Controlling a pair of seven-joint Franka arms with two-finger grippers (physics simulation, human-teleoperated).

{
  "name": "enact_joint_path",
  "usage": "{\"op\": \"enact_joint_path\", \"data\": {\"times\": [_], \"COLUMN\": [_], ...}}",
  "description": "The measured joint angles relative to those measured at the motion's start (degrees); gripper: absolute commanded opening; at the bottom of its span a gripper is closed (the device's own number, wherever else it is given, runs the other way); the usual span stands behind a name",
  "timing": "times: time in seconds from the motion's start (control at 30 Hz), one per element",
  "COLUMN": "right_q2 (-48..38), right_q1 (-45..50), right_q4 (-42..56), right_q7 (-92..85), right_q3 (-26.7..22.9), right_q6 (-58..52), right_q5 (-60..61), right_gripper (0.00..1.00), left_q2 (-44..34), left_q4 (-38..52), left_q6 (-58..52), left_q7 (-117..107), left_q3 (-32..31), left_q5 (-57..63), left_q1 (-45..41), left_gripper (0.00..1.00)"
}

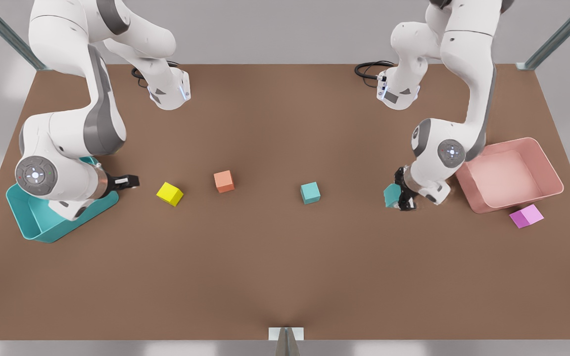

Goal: Stack the two blue cubes on top of each other

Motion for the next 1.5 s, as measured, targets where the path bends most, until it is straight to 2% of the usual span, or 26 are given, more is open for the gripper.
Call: {"op": "enact_joint_path", "data": {"times": [0.1,0.27,0.43,0.77,1.2,1.23,1.27,1.3,1.5], "right_q2": [0.07,0.17,0.26,0.53,0.62,0.62,0.62,0.62,0.70], "right_q1": [0.01,0.02,0.00,0.04,0.09,0.09,0.09,0.09,0.09], "right_q4": [0.21,0.26,0.27,0.27,0.39,0.42,0.43,0.44,0.44], "right_q7": [-1.90,-4.44,-6.37,-8.83,-10.52,-10.61,-10.70,-10.78,-11.16], "right_q3": [-0.01,-0.02,-0.02,-0.02,-0.02,-0.02,-0.02,-0.02,0.04], "right_q6": [-0.07,-0.14,-0.16,-0.18,-0.22,-0.23,-0.23,-0.23,-0.23], "right_q5": [-0.03,-0.05,0.01,0.11,0.12,0.13,0.15,0.16,0.16], "right_gripper": [1.00,1.00,1.00,1.00,1.00,1.00,1.00,1.00,1.00], "left_q2": [8.75,14.69,16.80,18.30,19.83,19.90,19.94,19.96,19.77], "left_q4": [11.20,14.27,14.38,14.68,14.66,14.65,14.65,14.64,14.64], "left_q6": [-6.87,-11.13,-9.63,-3.16,-1.04,-0.91,-0.79,-0.66,-0.25], "left_q7": [1.94,4.64,6.60,9.26,11.07,11.16,11.25,11.33,11.74], "left_q3": [-2.72,-4.90,-7.05,-7.17,-7.17,-7.17,-7.17,-7.17,-7.69], "left_q5": [1.39,2.46,2.85,3.36,3.43,3.44,3.44,3.44,3.51], "left_q1": [-9.88,-13.73,-13.90,-13.24,-12.86,-12.78,-12.70,-12.65,-10.83], "left_gripper": [0.64,0.65,0.65,0.65,0.65,0.66,0.73,1.00,1.00]}}
